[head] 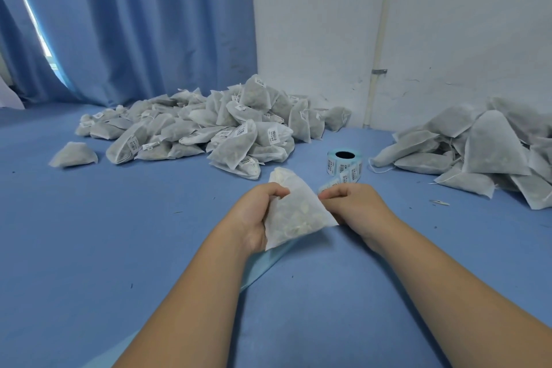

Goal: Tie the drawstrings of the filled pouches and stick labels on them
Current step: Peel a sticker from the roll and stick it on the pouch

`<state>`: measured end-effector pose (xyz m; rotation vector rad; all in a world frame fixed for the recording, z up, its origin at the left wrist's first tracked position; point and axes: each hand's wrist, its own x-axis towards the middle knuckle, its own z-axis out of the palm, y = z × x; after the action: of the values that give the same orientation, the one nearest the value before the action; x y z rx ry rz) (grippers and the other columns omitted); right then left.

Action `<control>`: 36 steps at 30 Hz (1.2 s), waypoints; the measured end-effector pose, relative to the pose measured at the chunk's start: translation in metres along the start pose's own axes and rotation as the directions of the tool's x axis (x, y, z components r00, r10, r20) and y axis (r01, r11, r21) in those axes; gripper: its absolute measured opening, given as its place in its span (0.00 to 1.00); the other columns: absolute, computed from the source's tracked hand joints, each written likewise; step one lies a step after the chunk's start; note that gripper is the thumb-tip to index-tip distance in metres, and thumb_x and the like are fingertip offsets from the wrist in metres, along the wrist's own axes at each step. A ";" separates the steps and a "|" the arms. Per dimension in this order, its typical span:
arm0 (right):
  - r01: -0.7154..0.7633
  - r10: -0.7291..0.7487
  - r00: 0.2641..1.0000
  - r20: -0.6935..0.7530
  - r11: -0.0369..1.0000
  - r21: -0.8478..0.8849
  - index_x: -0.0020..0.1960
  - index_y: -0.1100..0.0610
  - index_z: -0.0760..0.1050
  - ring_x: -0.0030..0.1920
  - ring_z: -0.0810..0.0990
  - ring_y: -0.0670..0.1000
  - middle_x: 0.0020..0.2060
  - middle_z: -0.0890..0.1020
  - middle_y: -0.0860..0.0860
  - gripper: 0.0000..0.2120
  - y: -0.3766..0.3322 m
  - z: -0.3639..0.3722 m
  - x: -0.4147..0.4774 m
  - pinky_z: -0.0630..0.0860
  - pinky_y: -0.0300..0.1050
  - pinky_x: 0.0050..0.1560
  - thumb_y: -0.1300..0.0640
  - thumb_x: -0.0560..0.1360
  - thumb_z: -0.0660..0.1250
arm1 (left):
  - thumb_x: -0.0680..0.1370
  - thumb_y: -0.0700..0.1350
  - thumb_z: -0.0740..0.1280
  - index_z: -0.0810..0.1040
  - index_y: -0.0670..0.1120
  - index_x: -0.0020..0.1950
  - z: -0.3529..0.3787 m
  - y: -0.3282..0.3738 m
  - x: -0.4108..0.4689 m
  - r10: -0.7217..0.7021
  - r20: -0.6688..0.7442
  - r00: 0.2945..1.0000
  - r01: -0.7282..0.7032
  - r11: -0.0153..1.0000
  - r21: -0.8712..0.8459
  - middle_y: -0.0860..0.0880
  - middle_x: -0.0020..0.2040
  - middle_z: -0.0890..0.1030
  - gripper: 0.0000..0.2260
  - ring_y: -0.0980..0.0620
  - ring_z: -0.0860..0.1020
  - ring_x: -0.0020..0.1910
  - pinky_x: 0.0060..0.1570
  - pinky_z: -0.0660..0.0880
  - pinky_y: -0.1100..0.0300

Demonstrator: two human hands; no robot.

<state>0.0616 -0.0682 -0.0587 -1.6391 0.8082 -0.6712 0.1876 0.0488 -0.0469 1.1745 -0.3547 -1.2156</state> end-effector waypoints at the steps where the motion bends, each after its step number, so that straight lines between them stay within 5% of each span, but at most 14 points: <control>1: -0.002 0.002 1.000 -0.010 1.000 -0.002 0.39 0.62 0.81 0.24 0.78 0.44 0.28 0.82 0.51 0.03 0.000 0.001 0.001 0.72 0.33 0.26 0.68 0.69 0.72 | 0.78 0.40 0.61 0.77 0.38 0.52 -0.001 0.000 0.001 -0.002 0.005 1.000 0.002 1.000 -0.001 0.41 0.39 0.84 0.08 0.44 0.84 0.35 0.33 0.81 0.55; 4: -0.025 0.025 0.999 -0.022 1.000 -0.015 0.38 0.61 0.79 0.26 0.79 0.47 0.26 0.81 0.50 0.05 0.000 0.001 0.004 0.75 0.37 0.28 0.69 0.69 0.68 | 0.78 0.39 0.61 0.76 0.38 0.48 -0.001 0.001 0.000 -0.003 0.015 1.000 0.003 1.000 -0.008 0.41 0.40 0.81 0.07 0.42 0.81 0.41 0.47 0.79 0.50; 10: -0.064 0.060 0.994 -0.087 0.997 -0.052 0.38 0.60 0.75 0.29 0.76 0.54 0.24 0.79 0.54 0.05 -0.001 -0.012 -0.004 0.74 0.43 0.28 0.68 0.69 0.64 | 0.79 0.37 0.61 0.74 0.40 0.39 0.004 0.004 -0.007 0.038 -0.003 0.999 -0.038 0.998 0.043 0.45 0.29 0.78 0.09 0.49 0.80 0.27 0.28 0.77 0.60; 16: -0.056 0.038 0.987 -0.159 0.992 -0.111 0.45 0.59 0.76 0.30 0.79 0.52 0.32 0.81 0.55 0.06 -0.005 -0.040 -0.041 0.73 0.43 0.29 0.65 0.69 0.66 | 0.79 0.36 0.62 0.76 0.39 0.51 0.012 0.004 -0.013 0.121 -0.008 0.993 -0.120 0.992 0.039 0.44 0.35 0.80 0.04 0.48 0.81 0.33 0.38 0.78 0.55; 21: 0.093 -0.080 0.995 -0.062 0.968 0.234 0.54 0.61 0.76 0.34 0.80 0.52 0.36 0.81 0.56 0.10 -0.024 -0.064 -0.092 0.74 0.43 0.31 0.66 0.73 0.65 | 0.78 0.37 0.65 0.78 0.40 0.48 0.038 -0.012 -0.024 0.178 0.039 0.983 -0.182 0.969 0.168 0.44 0.36 0.83 0.03 0.48 0.81 0.35 0.41 0.78 0.57; 25: 0.173 -0.213 0.977 0.020 0.842 0.510 0.54 0.63 0.76 0.37 0.82 0.54 0.35 0.82 0.56 0.10 -0.036 -0.061 -0.119 0.76 0.41 0.31 0.67 0.75 0.61 | 0.78 0.37 0.65 0.81 0.38 0.57 0.066 -0.037 -0.035 0.167 0.204 0.965 -0.224 0.928 0.297 0.42 0.46 0.84 0.10 0.47 0.82 0.43 0.42 0.77 0.59; 30: 0.206 -0.210 0.976 -0.053 0.824 0.527 0.53 0.64 0.76 0.39 0.83 0.54 0.38 0.84 0.60 0.09 -0.029 -0.057 -0.126 0.77 0.42 0.34 0.69 0.76 0.60 | 0.77 0.35 0.65 0.82 0.35 0.55 0.077 -0.050 -0.044 0.201 0.219 0.955 -0.268 0.901 0.341 0.41 0.45 0.83 0.09 0.47 0.80 0.43 0.43 0.76 0.59; 36: 0.123 -0.063 0.986 -0.153 0.896 0.427 0.50 0.62 0.78 0.36 0.82 0.52 0.32 0.81 0.53 0.07 -0.016 -0.073 -0.120 0.76 0.43 0.35 0.68 0.76 0.63 | 0.77 0.39 0.67 0.80 0.44 0.39 0.063 -0.034 -0.044 0.224 0.027 0.974 -0.220 0.917 0.332 0.45 0.33 0.83 0.07 0.48 0.81 0.32 0.38 0.77 0.58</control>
<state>-0.0654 -0.0134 -0.0291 -1.2375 0.6198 -0.9653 0.1050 0.0579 -0.0340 1.3886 -0.6878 -0.9712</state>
